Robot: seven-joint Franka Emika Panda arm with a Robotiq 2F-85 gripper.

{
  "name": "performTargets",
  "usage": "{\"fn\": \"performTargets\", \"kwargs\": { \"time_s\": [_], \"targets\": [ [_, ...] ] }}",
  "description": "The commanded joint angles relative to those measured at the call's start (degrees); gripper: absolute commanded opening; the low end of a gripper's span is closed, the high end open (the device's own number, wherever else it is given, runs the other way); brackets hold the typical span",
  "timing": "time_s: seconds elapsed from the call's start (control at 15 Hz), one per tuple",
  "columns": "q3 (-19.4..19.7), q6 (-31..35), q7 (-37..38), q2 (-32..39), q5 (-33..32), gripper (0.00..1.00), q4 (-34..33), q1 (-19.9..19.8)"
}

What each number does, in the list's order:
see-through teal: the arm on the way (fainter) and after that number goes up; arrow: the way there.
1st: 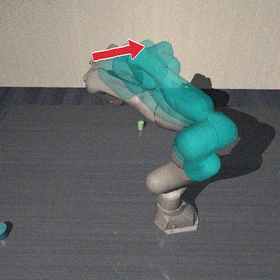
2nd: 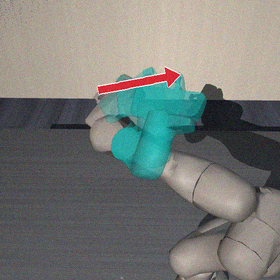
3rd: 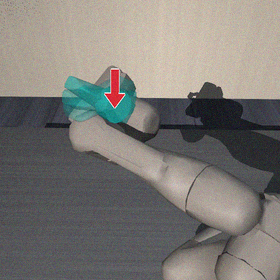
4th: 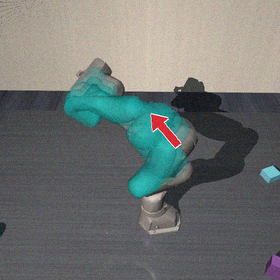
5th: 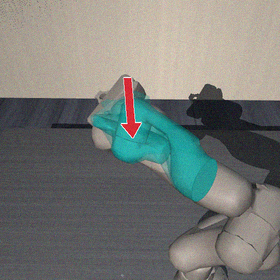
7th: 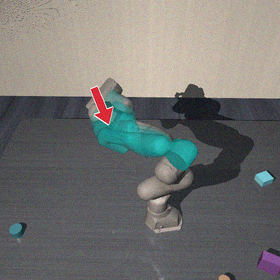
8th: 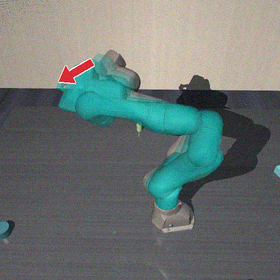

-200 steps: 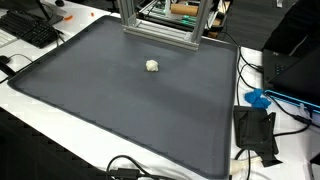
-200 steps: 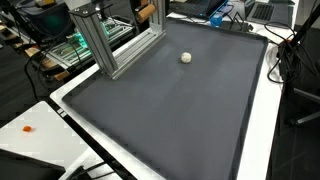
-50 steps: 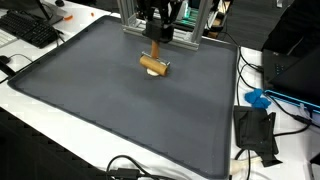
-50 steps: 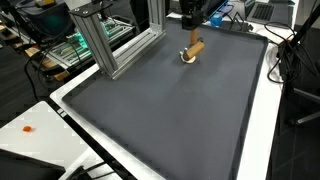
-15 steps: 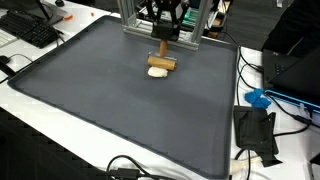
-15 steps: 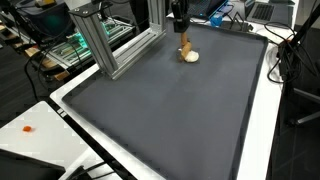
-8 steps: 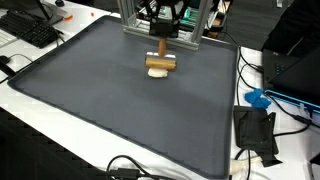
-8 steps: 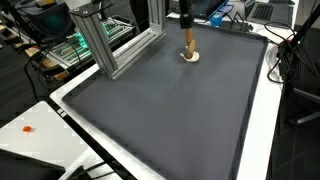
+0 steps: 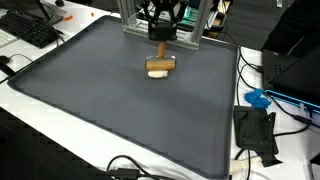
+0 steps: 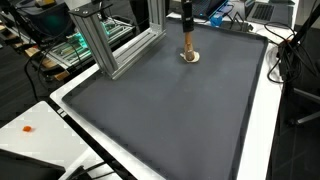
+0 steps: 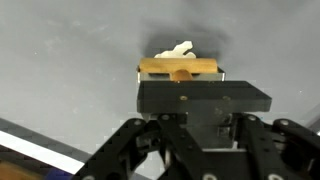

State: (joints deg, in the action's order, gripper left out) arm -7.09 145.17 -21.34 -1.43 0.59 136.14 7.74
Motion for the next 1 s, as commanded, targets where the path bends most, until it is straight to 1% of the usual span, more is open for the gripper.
{"fn": "performTargets", "kwargs": {
  "time_s": [0.0,0.2,0.4,0.93],
  "targets": [
    [0.2,-0.5,-5.6,2.5,2.4,0.23,-1.6,0.0],
    [-0.2,-0.8,-7.6,3.7,3.1,0.23,-2.2,0.2],
    [-0.6,-0.1,-8.1,4.7,3.3,0.23,-2.4,0.3],
    [-1.2,1.3,-7.0,6.0,4.1,0.23,-3.1,0.4]
  ]
}}
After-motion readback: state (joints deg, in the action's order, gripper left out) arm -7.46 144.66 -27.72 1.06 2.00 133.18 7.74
